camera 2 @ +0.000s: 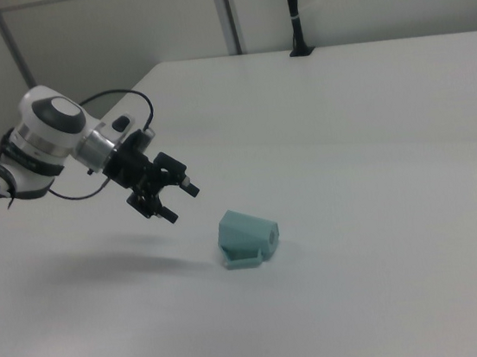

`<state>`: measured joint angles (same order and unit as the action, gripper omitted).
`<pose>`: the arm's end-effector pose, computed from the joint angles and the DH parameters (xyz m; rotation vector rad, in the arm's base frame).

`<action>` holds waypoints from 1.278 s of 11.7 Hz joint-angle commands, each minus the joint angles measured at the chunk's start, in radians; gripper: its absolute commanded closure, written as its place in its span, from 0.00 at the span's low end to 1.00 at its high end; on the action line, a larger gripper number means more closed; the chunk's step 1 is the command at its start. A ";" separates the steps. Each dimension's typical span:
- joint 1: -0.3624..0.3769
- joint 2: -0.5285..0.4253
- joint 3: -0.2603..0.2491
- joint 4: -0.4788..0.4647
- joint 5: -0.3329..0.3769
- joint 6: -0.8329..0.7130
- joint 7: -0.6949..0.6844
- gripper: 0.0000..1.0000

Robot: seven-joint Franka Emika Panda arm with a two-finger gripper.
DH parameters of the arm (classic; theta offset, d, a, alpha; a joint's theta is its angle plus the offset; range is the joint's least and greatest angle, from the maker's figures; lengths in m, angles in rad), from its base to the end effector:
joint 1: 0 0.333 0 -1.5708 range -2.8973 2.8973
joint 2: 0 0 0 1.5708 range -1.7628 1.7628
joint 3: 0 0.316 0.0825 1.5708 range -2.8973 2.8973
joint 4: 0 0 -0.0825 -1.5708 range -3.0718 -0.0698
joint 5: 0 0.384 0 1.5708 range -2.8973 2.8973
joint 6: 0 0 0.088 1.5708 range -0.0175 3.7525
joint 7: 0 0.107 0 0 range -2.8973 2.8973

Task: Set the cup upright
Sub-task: 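Move the open gripper down toward the teal cup lying on its side, then close the gripper on the cup's base end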

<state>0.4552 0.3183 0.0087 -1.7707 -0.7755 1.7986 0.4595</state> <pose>0.5787 0.2230 0.3819 2.3466 0.3580 0.0934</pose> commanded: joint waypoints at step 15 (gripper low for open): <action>-0.084 0.185 0.004 0.068 -0.179 0.059 0.226 0.00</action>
<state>0.3931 0.4825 0.0101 -1.7273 -0.9273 1.8344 0.6644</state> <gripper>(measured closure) 0.000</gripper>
